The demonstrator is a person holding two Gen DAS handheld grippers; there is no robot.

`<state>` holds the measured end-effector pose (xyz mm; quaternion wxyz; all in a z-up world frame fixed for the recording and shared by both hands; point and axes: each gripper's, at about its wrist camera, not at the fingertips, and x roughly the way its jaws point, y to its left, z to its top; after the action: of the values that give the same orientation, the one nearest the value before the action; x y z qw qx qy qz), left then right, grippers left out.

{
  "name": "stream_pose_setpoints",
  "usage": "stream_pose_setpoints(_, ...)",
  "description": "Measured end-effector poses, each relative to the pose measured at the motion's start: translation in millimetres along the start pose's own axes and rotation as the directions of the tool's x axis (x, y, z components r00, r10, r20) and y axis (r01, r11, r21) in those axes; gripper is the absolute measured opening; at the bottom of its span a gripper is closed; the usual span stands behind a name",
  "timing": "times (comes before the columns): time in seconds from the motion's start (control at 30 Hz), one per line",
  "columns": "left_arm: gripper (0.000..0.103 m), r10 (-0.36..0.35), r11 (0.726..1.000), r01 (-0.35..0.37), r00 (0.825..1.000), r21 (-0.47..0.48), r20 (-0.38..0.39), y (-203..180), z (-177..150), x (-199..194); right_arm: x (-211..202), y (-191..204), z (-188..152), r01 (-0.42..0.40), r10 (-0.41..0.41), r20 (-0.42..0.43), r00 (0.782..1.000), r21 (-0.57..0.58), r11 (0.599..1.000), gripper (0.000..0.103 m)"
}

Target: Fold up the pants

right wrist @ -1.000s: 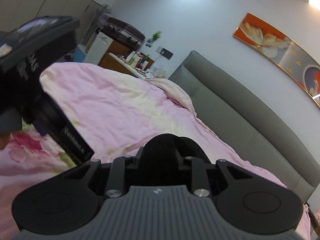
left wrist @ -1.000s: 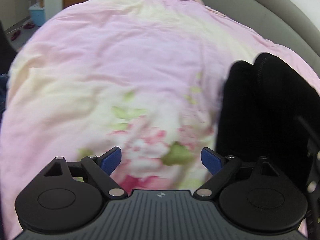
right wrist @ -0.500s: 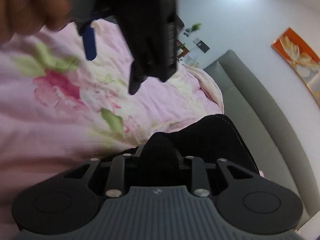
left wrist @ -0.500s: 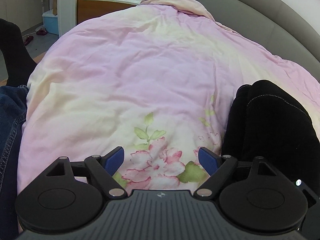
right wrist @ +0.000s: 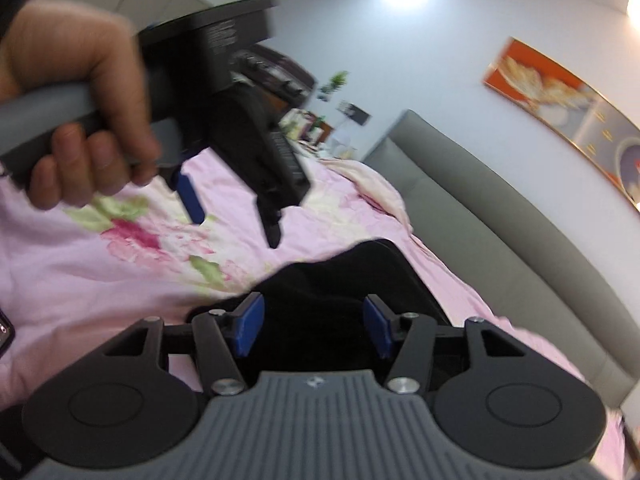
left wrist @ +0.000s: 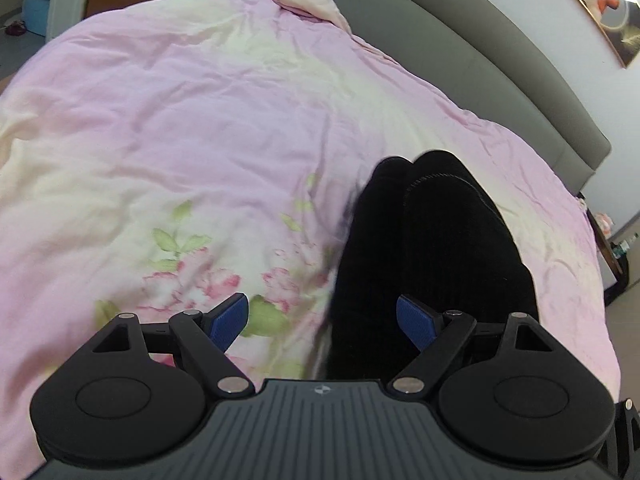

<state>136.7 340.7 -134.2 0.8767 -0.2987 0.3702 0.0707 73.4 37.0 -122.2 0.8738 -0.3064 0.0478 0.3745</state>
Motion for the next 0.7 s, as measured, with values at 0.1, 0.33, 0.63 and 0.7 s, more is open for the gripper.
stream_pose_setpoints(0.1, 0.099, -0.043, 0.999, 0.044, 0.998, 0.023, -0.046, -13, -7, 6, -9, -33, -6, 0.045, -0.042, -0.028, 0.999, 0.107, 0.993, 0.051)
stream_pose_setpoints(0.33, 0.1, -0.222, 0.964, 0.19, 0.96, -0.188, -0.17, -4, -24, 35, -11, -78, -20, 0.092, -0.07, -0.095, 0.993, 0.26, 0.961, 0.051)
stream_pose_setpoints(0.63, 0.101, -0.311, 0.92, 0.249, 0.934, -0.302, -0.177, 10, -21, 34, 20, -68, -24, -0.091, 0.145, -0.141, 0.979, 0.332, 0.939, 0.011)
stream_pose_setpoints(0.7, 0.103, -0.309, 0.92, 0.246, 0.934, -0.306, -0.178, 10, -21, 36, 24, -51, -23, -0.143, 0.188, -0.157, 0.969, 0.261, 0.955, 0.011)
